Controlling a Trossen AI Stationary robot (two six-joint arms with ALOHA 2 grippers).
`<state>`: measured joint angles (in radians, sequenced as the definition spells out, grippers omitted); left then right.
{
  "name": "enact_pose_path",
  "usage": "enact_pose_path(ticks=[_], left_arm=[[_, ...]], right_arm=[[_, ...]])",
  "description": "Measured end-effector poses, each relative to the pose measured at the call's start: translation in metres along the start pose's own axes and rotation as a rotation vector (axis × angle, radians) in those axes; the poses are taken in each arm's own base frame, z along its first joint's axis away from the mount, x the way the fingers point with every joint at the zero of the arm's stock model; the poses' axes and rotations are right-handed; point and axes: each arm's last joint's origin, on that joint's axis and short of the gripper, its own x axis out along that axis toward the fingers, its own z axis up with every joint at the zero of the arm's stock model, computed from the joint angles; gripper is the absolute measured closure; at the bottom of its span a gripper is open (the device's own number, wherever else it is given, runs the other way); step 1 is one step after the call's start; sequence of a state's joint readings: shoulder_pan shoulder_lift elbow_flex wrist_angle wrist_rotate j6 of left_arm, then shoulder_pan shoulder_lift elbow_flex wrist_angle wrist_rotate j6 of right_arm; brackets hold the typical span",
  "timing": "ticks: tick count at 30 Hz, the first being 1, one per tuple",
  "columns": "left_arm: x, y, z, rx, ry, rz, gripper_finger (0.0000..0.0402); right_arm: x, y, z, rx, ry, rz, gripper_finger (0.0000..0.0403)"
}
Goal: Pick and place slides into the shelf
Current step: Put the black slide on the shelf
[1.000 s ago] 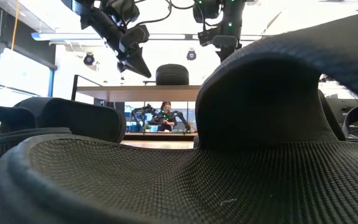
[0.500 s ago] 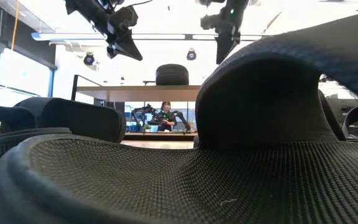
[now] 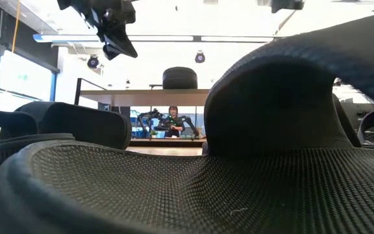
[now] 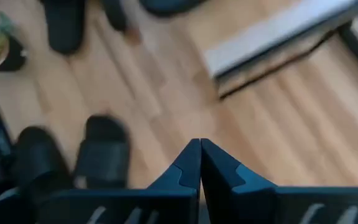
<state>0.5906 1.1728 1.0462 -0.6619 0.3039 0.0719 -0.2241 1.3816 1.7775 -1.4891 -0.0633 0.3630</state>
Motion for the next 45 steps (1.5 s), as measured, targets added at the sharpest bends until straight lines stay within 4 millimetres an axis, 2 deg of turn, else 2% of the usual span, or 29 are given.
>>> enact_pose_path(ticks=[4,8,18,24,31,36,45], left_arm=[[0.003,-0.012,0.000,0.046,0.008,-0.044,0.0401],[0.006,-0.025,0.000,0.108,0.016,-0.087,0.0401],[0.011,-0.055,-0.002,0.197,0.037,-0.180,0.0401],[0.012,-0.068,-0.006,0.230,0.066,-0.219,0.0401],[0.012,-0.073,-0.008,0.245,0.076,-0.237,0.0401],[0.012,-0.073,-0.008,0.242,0.077,-0.237,0.0401],[0.012,-0.073,-0.008,0.237,0.077,-0.237,0.0401]], right_arm=[[-0.013,0.017,-0.027,0.073,0.072,0.025,0.0403],[-0.012,0.038,-0.048,0.107,0.101,0.057,0.0403],[0.043,0.072,-0.117,0.234,0.326,-0.149,0.0403],[0.056,0.084,-0.155,0.346,0.380,-0.249,0.0403],[0.061,0.088,-0.179,0.429,0.345,-0.329,0.0403],[0.069,0.089,-0.192,0.371,0.315,-0.370,0.0402],[0.073,0.091,-0.203,0.274,0.196,-0.357,0.0391]])
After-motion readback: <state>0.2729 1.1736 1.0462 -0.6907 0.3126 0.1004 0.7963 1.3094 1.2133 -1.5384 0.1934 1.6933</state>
